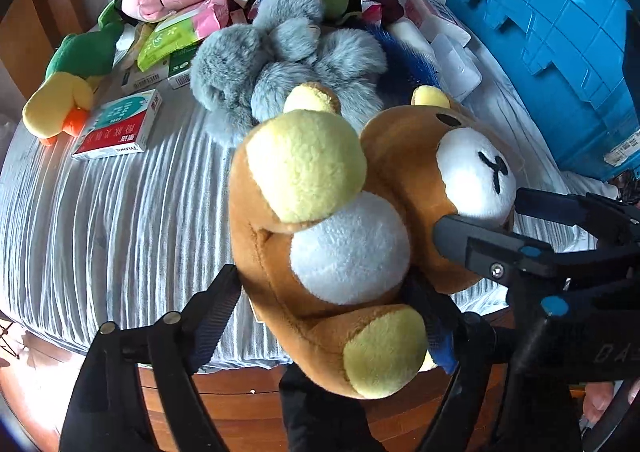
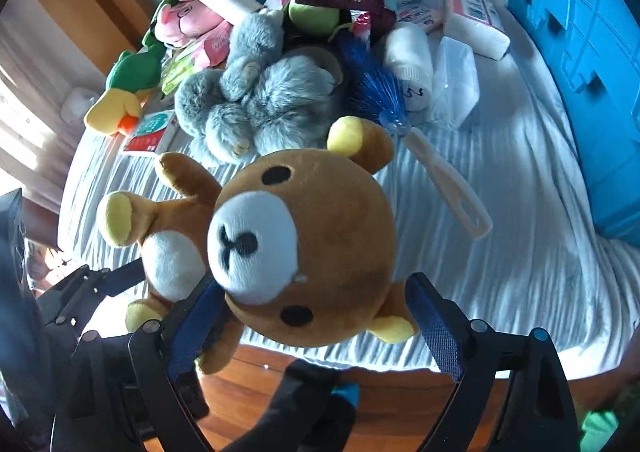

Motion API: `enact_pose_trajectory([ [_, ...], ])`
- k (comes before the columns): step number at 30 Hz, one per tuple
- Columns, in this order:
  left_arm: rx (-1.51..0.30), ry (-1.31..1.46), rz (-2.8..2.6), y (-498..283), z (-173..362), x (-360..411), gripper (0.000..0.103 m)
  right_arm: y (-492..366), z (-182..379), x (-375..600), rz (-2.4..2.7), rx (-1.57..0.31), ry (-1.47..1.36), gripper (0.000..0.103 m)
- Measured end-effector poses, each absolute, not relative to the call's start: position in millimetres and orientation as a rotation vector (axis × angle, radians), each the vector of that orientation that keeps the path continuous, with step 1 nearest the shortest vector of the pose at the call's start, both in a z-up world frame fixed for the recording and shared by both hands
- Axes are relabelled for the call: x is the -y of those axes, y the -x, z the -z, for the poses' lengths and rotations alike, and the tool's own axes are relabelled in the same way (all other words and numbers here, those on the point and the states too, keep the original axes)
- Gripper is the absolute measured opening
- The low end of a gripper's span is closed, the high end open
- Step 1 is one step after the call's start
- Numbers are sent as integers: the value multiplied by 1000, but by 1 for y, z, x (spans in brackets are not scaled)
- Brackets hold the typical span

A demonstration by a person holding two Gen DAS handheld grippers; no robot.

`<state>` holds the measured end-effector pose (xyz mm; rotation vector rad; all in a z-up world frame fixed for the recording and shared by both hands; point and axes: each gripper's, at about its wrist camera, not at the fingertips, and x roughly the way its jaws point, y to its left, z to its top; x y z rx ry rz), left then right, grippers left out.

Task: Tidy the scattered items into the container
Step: 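Grasp the brown teddy bear with the right tool while the left tool also grips it, then carry the brown teddy bear into the blue crate and open both tools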

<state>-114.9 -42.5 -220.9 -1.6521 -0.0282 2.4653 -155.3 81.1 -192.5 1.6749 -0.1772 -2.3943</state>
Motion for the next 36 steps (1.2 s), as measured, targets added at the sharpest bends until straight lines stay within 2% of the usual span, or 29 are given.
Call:
enact_pose_trajectory([
  [4,58,1679,-2425,119,225,45,85,163,204,-81,2365,220,-1713,98],
  [5,60,1689,-2413,120,227,45,85,163,206,-81,2366,215,-1722,103],
  [10,101,1694,-2398,125,234,48,87,167,212,-80,2354,242,-1724,102],
  [11,91,1680,-2398,125,233,48,83,168,212,-80,2355,251,-1722,102],
  [13,58,1648,-2412,124,229,47,77,169,212,-81,2339,288,-1712,89],
  [15,49,1627,-2421,124,223,48,72,167,206,-78,2355,277,-1695,82],
  [17,54,1591,-2446,122,213,51,72,165,199,-75,2380,256,-1668,82],
  [36,-56,1110,-2636,187,52,45,72,207,38,-88,2642,193,-1229,82],
])
